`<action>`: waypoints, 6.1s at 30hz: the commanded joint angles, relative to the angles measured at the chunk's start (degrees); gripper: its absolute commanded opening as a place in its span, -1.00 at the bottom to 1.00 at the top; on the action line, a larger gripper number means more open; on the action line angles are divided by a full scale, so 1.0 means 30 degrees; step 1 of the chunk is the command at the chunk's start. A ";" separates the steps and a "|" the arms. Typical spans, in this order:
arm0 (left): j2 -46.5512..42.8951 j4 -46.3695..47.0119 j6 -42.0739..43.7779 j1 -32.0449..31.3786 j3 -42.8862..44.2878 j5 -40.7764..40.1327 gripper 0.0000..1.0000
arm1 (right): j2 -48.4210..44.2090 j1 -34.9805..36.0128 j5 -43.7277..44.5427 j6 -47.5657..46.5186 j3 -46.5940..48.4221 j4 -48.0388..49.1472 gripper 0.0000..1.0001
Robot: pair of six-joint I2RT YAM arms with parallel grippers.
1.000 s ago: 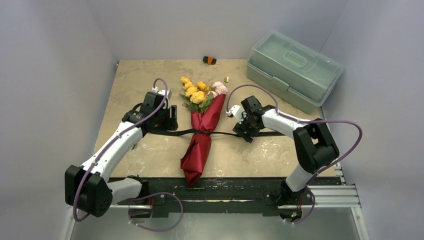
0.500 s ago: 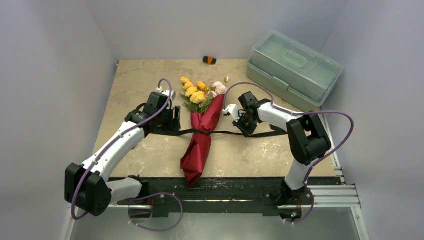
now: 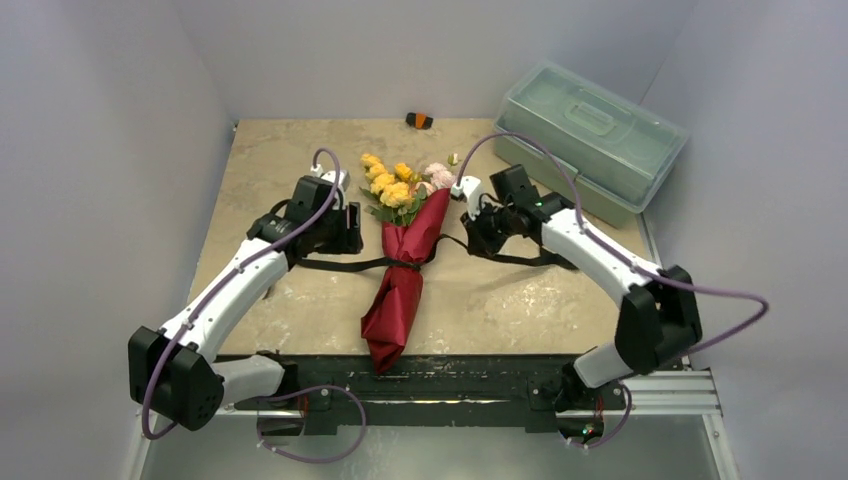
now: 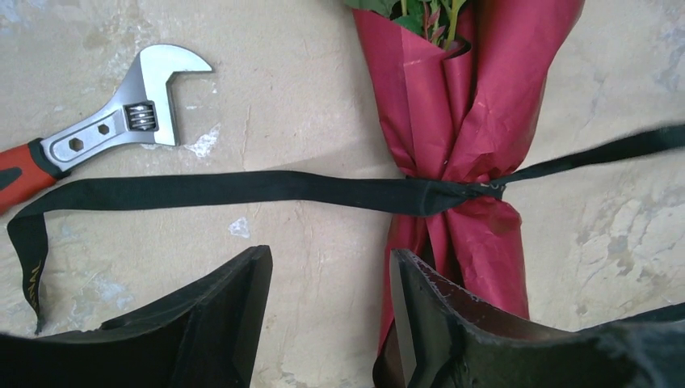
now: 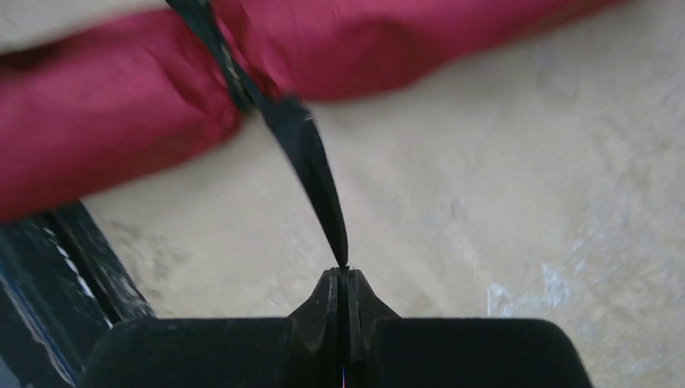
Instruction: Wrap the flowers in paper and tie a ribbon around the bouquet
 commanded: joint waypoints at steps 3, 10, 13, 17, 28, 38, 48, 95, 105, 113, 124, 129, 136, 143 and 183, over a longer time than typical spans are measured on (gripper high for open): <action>-0.0440 -0.0097 -0.0960 -0.0057 0.1694 -0.0391 0.16 | -0.3739 0.0891 -0.4305 0.4173 0.1028 0.3916 -1.00; -0.1418 0.0215 -0.2336 -0.0062 0.1393 -0.0099 0.13 | -0.2937 0.3816 -0.3300 0.5598 0.1764 0.5665 -1.00; -0.1746 0.1062 -0.2433 -0.0048 0.0874 0.0482 0.12 | -0.1876 0.4524 -0.1861 0.7371 0.2510 0.7032 -1.00; -0.1741 0.1540 -0.2191 -0.0030 0.0876 0.1019 0.12 | 0.0376 0.4743 -0.0211 0.9701 0.4873 0.6812 -1.00; -0.1976 0.2140 -0.1796 -0.0029 -0.0385 0.0638 0.12 | 0.5394 0.4850 0.2152 1.2394 0.9108 0.4903 -1.00; -0.3231 0.0773 -0.3796 -0.0029 -0.2119 -0.3206 0.15 | 0.7972 0.5455 0.2369 1.3846 1.0813 0.4074 -1.00; -0.3081 0.0053 -0.5809 0.0000 -0.3537 -0.4651 0.86 | 0.9892 0.5809 0.3433 1.4369 1.2541 0.2816 -1.00; -0.0784 -0.1525 -0.9192 0.0438 -0.3187 -1.0526 0.83 | 1.4307 0.7794 0.7254 0.9469 2.0516 -0.2660 0.26; 0.0340 -0.1426 -0.8846 0.0849 -0.2995 -1.0406 0.79 | 1.3021 0.7793 0.8775 0.8189 1.9635 -0.3826 0.58; 0.0954 -0.0101 -0.9001 0.3331 -0.3640 -0.8553 0.78 | 1.0917 0.7769 0.7745 0.9736 1.7979 -0.1425 0.62; 0.5291 0.1155 -0.9220 0.4306 -0.1768 -0.8097 0.64 | 0.5684 0.7765 0.9294 1.0975 1.2322 0.0992 0.63; 0.6695 0.2304 -0.9170 0.4321 -0.1240 -0.8058 0.63 | 0.3242 0.7750 0.9706 1.1947 0.8978 0.1564 0.63; 0.9035 0.2590 -0.8630 0.5063 -0.0530 -0.8003 0.53 | 0.0790 0.7764 1.0068 1.2729 0.6042 0.1692 0.62; 0.9330 0.2822 -0.9250 0.5478 -0.1718 -0.7041 0.28 | -0.0246 0.7765 1.0812 1.2318 0.4792 0.1358 0.63; 0.2158 0.1917 -0.1906 0.0945 0.4939 -0.2699 -1.00 | -0.0044 0.7355 1.1143 0.7211 0.3036 0.4397 0.71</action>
